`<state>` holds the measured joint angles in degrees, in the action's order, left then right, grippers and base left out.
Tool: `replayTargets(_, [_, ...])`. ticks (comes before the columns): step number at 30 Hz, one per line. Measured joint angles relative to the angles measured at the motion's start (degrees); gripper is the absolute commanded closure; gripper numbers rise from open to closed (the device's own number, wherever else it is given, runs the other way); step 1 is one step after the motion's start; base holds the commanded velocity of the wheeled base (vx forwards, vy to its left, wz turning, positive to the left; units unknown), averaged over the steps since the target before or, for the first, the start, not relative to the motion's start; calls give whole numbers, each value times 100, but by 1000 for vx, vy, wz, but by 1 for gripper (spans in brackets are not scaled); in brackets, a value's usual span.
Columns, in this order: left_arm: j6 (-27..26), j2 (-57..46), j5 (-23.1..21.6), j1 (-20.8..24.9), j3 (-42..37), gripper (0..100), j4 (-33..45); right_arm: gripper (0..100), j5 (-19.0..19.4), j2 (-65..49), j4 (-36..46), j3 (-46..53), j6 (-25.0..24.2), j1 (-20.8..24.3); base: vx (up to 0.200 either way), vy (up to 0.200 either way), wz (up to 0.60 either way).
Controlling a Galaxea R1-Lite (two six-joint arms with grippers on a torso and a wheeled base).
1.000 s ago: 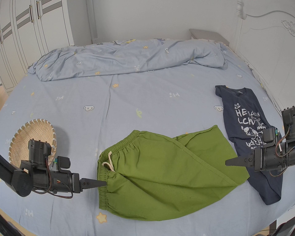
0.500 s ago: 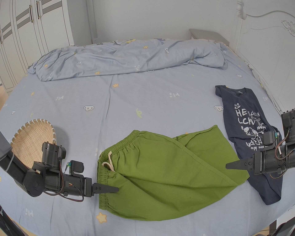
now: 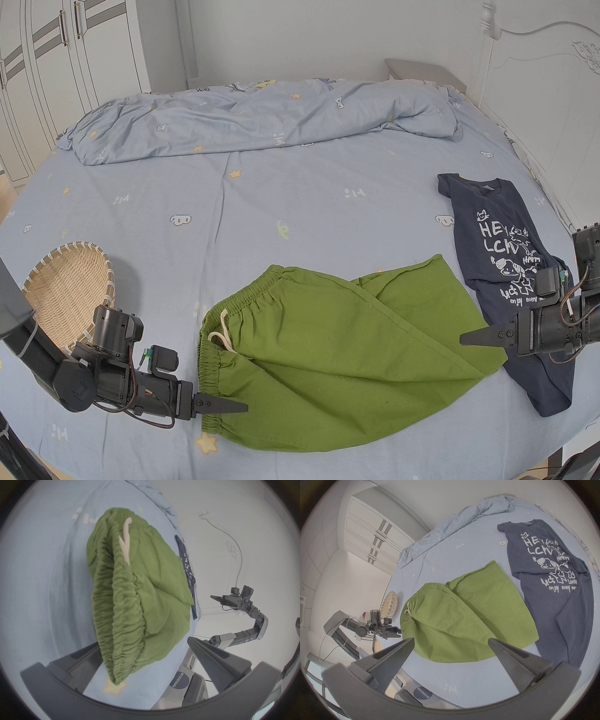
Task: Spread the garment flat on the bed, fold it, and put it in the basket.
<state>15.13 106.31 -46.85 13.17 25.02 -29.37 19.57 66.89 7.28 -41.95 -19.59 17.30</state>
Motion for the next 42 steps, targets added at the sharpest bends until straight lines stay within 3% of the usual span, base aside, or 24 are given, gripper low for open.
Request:
replayTargets(6, [-11,13,13,-20,-173,0,-5,0,0,-7,0,0,0,15,0,0,0])
replayTargets(7, [-11,11,13,-22,-190,100,-2,0,0,-9,0,0,0,15,0,0,0])
replayTargets(18, [-7,11,7,-118,-265,100,4,0,0,-22,0,5,0,6,0,0,0])
replayTargets(26, [6,-254,-23,-493,-550,100,20,0,35,-20,7,-11,-6,-2,0,0,0])
replayTargets(30, [17,-603,-37,-1008,-729,100,180,0,52,-16,49,-48,-9,-7,0,0,0])
replayTargets(42, [-194,-1608,-30,-3173,-909,100,1339,0,90,155,523,-59,-20,-35,0,0,0])
